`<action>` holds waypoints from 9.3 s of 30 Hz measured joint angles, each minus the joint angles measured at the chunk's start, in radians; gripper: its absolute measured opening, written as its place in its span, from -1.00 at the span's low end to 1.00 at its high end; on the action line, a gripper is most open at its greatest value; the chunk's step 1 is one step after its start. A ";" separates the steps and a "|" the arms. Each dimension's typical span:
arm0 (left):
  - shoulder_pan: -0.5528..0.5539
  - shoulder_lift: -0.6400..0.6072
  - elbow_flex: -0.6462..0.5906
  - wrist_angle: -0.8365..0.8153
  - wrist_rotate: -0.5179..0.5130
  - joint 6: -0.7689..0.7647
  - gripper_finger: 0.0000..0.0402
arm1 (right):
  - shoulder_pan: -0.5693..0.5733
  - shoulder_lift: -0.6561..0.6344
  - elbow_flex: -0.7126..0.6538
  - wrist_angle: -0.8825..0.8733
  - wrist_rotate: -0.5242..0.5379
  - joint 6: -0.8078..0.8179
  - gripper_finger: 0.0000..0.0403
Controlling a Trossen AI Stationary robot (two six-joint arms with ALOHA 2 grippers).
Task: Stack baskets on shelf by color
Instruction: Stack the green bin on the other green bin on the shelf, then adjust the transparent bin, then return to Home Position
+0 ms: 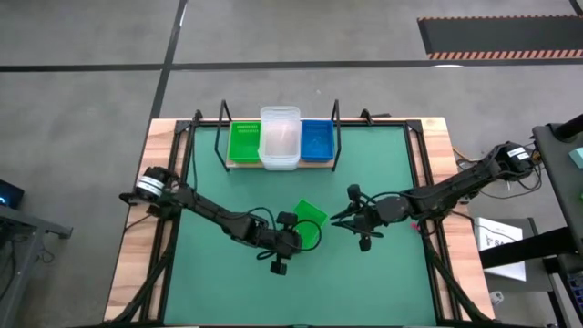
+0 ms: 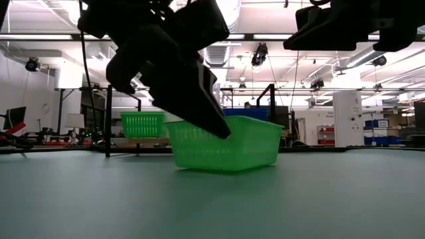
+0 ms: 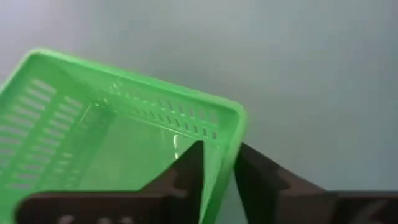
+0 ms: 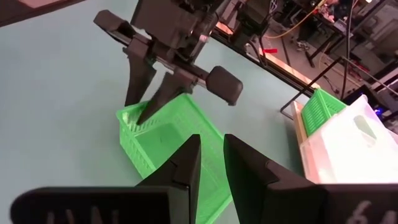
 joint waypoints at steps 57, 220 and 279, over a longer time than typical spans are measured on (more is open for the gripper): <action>0.584 -0.821 -0.037 -0.693 -0.104 0.314 -1.00 | -0.033 0.000 -0.017 0.024 0.007 -0.014 -0.69; 0.502 -0.492 -0.270 -0.139 -0.344 0.192 -1.00 | -0.033 0.000 -0.045 0.046 -0.001 0.089 -0.69; 0.203 -1.849 -1.099 0.240 0.092 0.146 -1.00 | -0.259 -0.950 -0.522 0.039 -0.164 -0.027 -0.95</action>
